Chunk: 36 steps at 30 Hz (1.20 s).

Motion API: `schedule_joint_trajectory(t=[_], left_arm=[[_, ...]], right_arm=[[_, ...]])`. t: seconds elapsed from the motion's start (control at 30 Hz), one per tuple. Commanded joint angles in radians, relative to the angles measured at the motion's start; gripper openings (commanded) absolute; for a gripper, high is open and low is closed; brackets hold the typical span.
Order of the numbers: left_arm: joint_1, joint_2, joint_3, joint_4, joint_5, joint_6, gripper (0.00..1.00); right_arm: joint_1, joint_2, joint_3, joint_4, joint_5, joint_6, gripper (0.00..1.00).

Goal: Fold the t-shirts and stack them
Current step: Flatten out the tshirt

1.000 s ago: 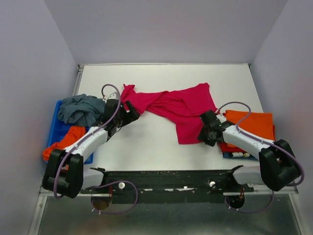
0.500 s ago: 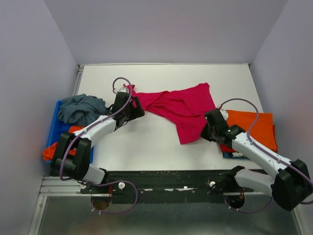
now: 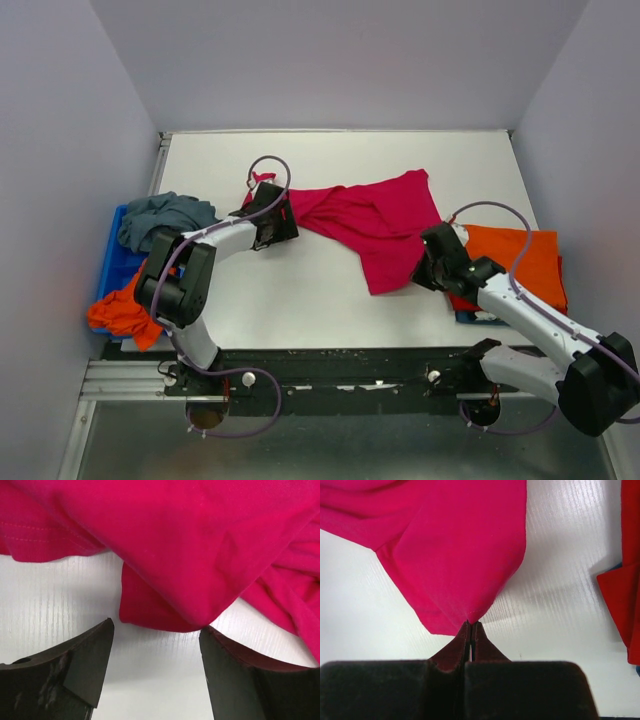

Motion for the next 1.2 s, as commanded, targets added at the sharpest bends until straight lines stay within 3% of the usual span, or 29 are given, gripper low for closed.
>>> schedule_joint_trajectory(t=[0.0,0.07,0.13,0.2,0.23,0.47,0.77,0.83,0.9,0.93,1.0,1.17], left_arm=[[-0.008,0.048,0.04,-0.008,-0.005,0.01,0.75],[-0.008,0.06,0.052,-0.008,-0.028,0.014,0.61],[-0.008,0.062,0.06,-0.006,-0.047,0.025,0.39],[-0.008,0.053,0.071,-0.015,-0.058,0.037,0.11],[-0.008,0.045,0.077,-0.026,-0.07,0.042,0.03],[-0.005,-0.053,0.177,-0.15,-0.105,0.096,0.0],[0.033,0.002,0.502,-0.32,-0.09,0.131,0.0],[0.027,0.028,0.539,-0.372,-0.079,0.14,0.23],[0.006,0.002,0.47,-0.327,-0.046,0.177,0.58],[-0.002,-0.027,0.398,-0.264,-0.026,0.186,0.7],[-0.003,-0.073,0.268,-0.154,0.013,0.183,0.8],[-0.025,-0.087,0.114,-0.069,0.016,0.237,0.81]], right_arm=[[0.006,0.01,-0.022,-0.02,-0.016,-0.018,0.01],[0.006,0.028,-0.022,-0.013,-0.025,-0.019,0.01],[0.006,0.048,-0.019,-0.01,-0.033,-0.021,0.01],[0.006,0.061,-0.009,-0.01,-0.036,-0.027,0.01],[0.006,0.064,-0.008,-0.01,-0.036,-0.033,0.01],[0.006,0.047,0.027,-0.034,0.007,-0.049,0.01],[0.006,0.076,0.08,-0.082,0.022,-0.075,0.01],[0.006,0.077,0.078,-0.082,0.015,-0.075,0.01],[0.006,0.078,0.07,-0.079,0.007,-0.069,0.01],[0.006,0.076,0.064,-0.074,0.003,-0.069,0.01],[0.006,0.079,0.057,-0.071,-0.007,-0.069,0.01],[0.006,0.093,0.049,-0.062,-0.017,-0.075,0.01]])
